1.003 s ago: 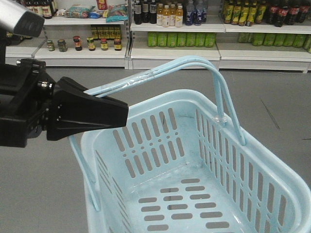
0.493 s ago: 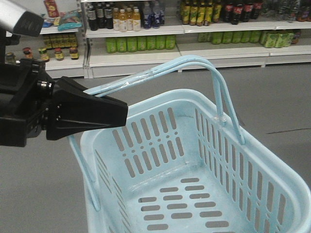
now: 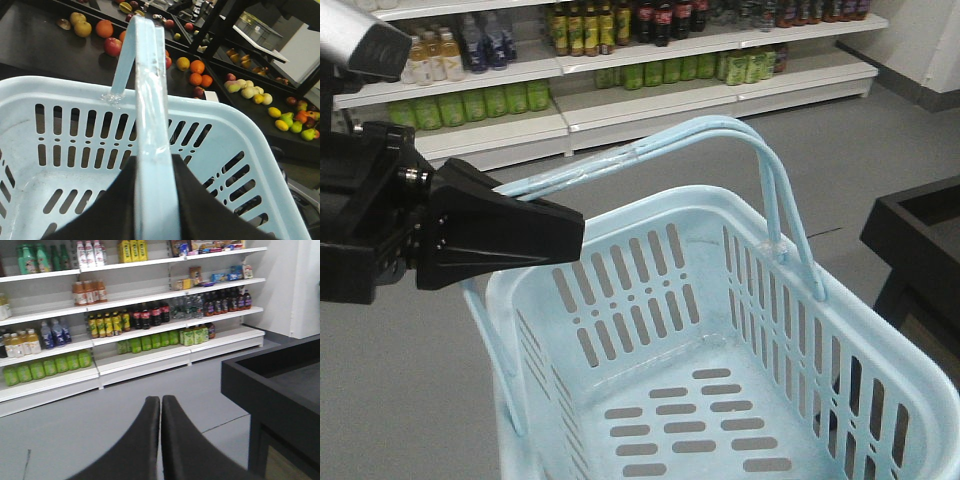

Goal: Pick three apples into basket with both arms
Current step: 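Drive the base along the shelves holding the basket, then turn the base toward the table with apples and oranges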

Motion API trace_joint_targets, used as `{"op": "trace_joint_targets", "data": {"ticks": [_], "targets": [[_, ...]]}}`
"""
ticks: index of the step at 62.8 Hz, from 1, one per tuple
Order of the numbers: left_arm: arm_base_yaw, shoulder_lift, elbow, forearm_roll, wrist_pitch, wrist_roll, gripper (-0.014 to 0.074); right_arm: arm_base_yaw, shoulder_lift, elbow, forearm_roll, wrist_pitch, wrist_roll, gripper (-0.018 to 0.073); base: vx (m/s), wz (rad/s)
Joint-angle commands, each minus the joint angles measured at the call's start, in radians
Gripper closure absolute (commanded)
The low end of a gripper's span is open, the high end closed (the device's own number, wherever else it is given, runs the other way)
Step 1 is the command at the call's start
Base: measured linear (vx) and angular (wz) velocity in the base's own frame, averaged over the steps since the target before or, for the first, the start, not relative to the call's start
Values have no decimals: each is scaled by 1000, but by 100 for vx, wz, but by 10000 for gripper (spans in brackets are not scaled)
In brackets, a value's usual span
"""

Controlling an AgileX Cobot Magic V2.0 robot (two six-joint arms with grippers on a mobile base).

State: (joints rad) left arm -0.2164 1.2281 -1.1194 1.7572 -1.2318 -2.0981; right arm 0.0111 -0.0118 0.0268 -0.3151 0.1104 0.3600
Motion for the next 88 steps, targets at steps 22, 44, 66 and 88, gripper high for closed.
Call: {"op": "trace_joint_targets", "data": {"ticks": [22,44,66,88], "targets": [[-4,-26,-24,18,-135,-2,602,-2,-12,14,-12,-72,-9,564,13,-52],[-4,-26,-24,18,-135,-2,602,-2,-12,14,-12,-72,-9,564,11,-54],[-4,-26,-24,18,-135,-2,602,-2,-12,14,-12,-72,-9,564,9,-55],[-4,-26,-24,18,-135,-2,602,-2,-12,14,-12,-72,-9,564,5,-52]]}}
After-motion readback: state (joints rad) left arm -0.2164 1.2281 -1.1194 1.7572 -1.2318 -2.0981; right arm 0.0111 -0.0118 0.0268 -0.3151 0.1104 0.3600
